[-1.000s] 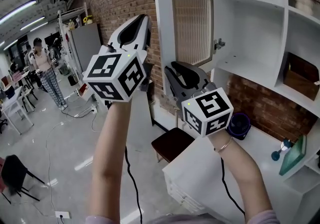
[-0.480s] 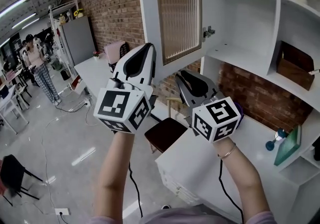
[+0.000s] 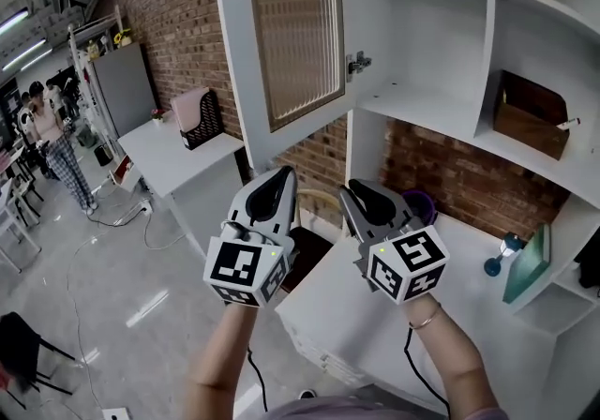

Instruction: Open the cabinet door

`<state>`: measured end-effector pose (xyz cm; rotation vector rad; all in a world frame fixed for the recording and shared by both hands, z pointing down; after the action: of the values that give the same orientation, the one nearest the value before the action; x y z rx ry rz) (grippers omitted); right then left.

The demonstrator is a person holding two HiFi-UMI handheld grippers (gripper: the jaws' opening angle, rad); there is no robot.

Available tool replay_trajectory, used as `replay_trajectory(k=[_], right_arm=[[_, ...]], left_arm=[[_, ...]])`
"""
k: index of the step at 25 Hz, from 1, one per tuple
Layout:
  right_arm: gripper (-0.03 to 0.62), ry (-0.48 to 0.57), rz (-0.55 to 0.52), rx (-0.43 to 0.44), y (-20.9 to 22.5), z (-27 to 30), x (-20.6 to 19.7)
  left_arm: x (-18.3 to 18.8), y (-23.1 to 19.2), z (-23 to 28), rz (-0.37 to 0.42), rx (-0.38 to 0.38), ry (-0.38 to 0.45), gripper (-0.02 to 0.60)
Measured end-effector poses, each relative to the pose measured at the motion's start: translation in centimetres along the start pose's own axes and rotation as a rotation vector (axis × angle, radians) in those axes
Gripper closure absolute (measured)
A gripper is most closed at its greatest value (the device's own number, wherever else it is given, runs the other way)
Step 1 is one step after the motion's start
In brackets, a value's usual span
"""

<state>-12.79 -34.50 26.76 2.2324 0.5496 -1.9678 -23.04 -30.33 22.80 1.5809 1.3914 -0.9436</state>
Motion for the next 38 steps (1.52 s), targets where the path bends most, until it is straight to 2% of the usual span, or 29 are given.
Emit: replay_trajectory(k=[17, 23, 32, 38], right_arm=[[0.577, -0.148, 0.176, -0.199, 1.3, -9.5, -8.6], [0.590, -0.213, 0.171, -0.268, 0.9, -12.0, -11.1], [0.591, -0.249, 0.251, -0.367, 0.9, -16.1, -14.2], [0.591, -0.261, 0.280, -0.405, 0.4, -18.2, -15.5]], left_arm=[[-11.8, 5.4, -3.8, -0.119, -0.058, -0.266, 0.578], [-15.2, 6.6, -5.8, -0.139, -0.062, -0.361, 0.578], [-18.7, 7.9, -8.2, -0.176, -0.073, -0.449, 0.578], [-20.0, 9.5, -9.7, -0.160, -0.098, -0.497, 0.578]])
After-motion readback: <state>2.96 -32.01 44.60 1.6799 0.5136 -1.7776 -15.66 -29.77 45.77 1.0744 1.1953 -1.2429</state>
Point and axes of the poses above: the fingertips, and each gripper's own axes: z forward along the fingers, y to its right, x out of its top, the point moved 2 cm from there along -z, backward along the fingers, and after that the axes turned 13 degrees about x, right-handed, at the moved point
